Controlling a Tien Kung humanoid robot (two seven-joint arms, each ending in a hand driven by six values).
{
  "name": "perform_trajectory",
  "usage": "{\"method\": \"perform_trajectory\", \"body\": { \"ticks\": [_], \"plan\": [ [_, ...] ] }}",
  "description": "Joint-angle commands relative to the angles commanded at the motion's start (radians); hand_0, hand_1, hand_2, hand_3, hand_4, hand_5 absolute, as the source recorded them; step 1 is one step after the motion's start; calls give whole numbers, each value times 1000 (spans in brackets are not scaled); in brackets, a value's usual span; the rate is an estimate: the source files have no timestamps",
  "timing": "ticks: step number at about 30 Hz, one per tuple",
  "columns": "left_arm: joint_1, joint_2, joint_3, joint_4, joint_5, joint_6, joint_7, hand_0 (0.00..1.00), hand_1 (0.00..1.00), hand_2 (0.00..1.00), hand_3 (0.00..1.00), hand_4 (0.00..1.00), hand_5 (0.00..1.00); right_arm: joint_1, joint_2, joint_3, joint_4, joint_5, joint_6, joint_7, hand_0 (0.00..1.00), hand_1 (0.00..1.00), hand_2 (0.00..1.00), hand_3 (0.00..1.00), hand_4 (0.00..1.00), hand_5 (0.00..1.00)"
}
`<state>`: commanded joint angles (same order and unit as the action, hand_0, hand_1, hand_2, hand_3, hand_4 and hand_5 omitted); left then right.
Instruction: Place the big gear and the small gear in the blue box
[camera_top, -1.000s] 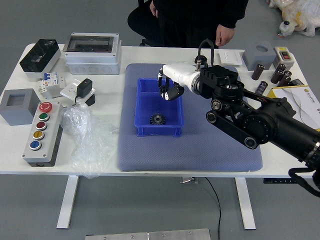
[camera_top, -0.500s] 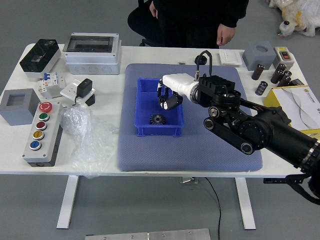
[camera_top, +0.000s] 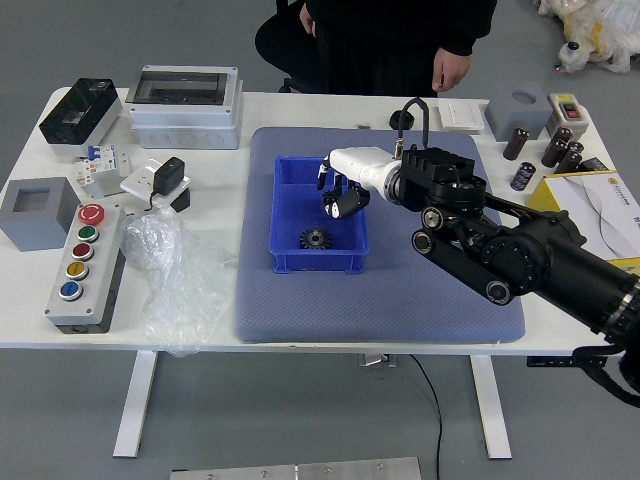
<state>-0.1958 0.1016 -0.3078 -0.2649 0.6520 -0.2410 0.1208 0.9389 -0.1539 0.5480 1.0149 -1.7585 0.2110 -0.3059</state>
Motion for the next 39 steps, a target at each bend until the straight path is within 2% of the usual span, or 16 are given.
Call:
{"method": "perform_trajectory", "body": {
  "ticks": [1,9,14,24,25,36,37,39],
  "plan": [
    [0,0,0,0,0,0,0,860,828,829,778,595,375,1,0,0,1,0,1,-1,481,525,684,736,785,271],
    [1,1,-4,0,1,0,0,860,828,829,778,594,374,5,-4,0,5,-3,9,-4,496,535,699,753,798,280],
    [4,5,-9,0,2,0,0,861,828,829,778,594,372,10,-32,7,27,-15,13,-7,494,532,693,750,800,281],
    [16,18,-38,-1,15,-1,-1,861,828,829,778,594,372,-13,-163,62,150,-74,41,-32,485,522,680,723,798,283],
    [17,18,-41,0,16,-1,-1,860,828,829,778,594,371,-19,-177,69,165,-80,44,-35,478,515,668,700,795,288],
    [32,28,-78,-1,32,-1,-5,860,828,830,777,594,372,-97,-332,177,300,-109,59,-62,503,524,666,701,774,312],
    [34,29,-81,-1,33,-1,-5,860,828,829,777,594,372,-106,-349,194,314,-110,63,-65,664,644,735,700,689,493],
    [38,31,-89,-1,36,-1,-5,860,828,829,777,594,372,-124,-385,227,345,-112,72,-73,664,644,735,700,689,493]
  ]
}}
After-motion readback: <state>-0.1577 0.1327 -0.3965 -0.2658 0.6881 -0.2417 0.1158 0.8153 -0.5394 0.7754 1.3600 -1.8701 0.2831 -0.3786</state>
